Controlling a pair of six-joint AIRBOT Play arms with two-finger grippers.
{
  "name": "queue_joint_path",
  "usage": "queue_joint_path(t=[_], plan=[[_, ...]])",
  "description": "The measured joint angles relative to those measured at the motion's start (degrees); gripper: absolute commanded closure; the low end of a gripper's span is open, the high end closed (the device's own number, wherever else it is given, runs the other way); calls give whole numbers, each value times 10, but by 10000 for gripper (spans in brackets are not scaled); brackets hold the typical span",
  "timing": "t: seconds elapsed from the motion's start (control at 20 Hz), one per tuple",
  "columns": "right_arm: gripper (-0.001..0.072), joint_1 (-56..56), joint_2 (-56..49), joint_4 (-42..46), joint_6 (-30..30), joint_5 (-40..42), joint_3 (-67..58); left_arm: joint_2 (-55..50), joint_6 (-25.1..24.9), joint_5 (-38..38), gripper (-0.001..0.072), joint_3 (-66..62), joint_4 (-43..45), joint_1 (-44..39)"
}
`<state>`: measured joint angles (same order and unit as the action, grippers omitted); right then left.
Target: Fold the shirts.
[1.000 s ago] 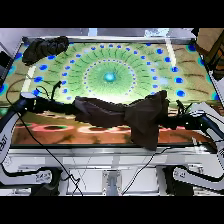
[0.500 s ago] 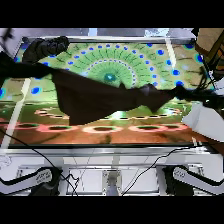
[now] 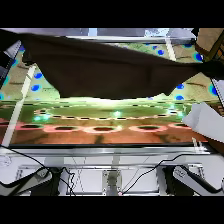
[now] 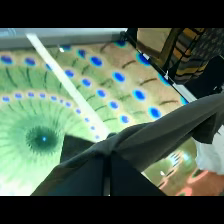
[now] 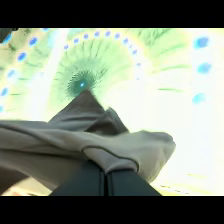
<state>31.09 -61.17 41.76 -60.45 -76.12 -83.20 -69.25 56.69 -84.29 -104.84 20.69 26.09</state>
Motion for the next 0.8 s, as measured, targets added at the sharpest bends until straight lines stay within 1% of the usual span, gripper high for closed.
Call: queue_joint_path(t=[0.1,0.25,0.45,0.6,0.7,0.8], plan=[[694,1,50,38,-13,-27,-28,36,35,-5,702,-31,26,-12],[696,-6,139,110,-37,-60,-52,99,97,-13,702,-56,95,-48],[697,-52,226,190,-92,-106,-62,157,174,-41,703,-66,179,-101],[697,-85,234,223,-125,-133,-49,154,214,-65,703,-64,243,-116],[696,-96,214,230,-136,-137,-28,126,227,-73,702,-54,269,-121],[695,-101,170,231,-141,-118,4,80,230,-74,701,-35,285,-123]])
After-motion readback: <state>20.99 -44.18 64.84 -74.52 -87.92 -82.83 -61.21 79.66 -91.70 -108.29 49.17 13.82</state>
